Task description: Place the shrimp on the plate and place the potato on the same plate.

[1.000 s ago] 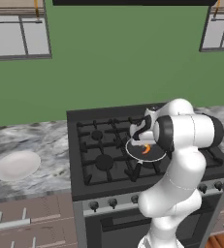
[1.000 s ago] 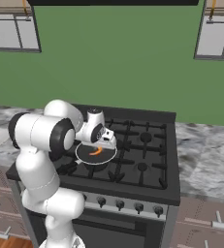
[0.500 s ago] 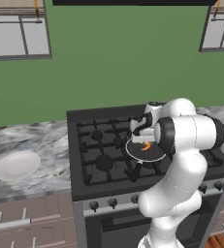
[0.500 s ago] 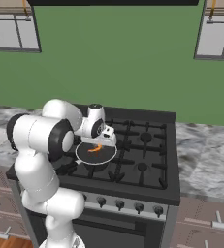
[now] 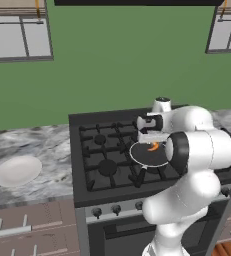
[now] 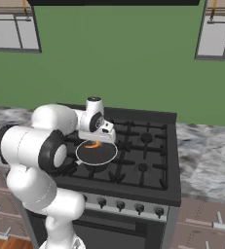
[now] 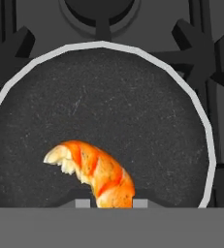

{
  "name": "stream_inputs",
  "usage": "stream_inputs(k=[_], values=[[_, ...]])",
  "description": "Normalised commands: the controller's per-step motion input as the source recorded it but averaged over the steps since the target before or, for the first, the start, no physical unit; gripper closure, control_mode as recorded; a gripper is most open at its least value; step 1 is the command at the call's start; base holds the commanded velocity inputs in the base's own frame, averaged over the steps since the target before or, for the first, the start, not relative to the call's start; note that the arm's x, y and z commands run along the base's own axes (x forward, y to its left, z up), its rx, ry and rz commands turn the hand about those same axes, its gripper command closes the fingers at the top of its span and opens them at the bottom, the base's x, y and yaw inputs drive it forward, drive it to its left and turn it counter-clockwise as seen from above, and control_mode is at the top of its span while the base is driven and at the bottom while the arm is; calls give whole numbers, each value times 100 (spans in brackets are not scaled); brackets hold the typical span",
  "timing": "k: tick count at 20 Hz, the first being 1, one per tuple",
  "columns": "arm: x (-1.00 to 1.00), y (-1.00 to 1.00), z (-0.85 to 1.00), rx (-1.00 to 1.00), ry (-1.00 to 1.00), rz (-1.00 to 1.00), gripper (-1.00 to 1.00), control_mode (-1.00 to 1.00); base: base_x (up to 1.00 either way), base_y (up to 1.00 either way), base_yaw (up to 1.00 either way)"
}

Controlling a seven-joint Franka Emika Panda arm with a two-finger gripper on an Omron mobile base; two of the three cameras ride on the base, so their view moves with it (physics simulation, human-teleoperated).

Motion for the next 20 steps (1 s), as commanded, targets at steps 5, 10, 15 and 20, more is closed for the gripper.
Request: stream_inputs(k=[5,10,15,20], values=[[-39,0,43,0,0,0,100,-100,0,0,0],[-46,0,43,0,0,0,100,-100,0,0,0],[-57,0,44,0,0,0,100,-100,0,0,0],[-64,0,45,0,0,0,100,-100,0,0,0]])
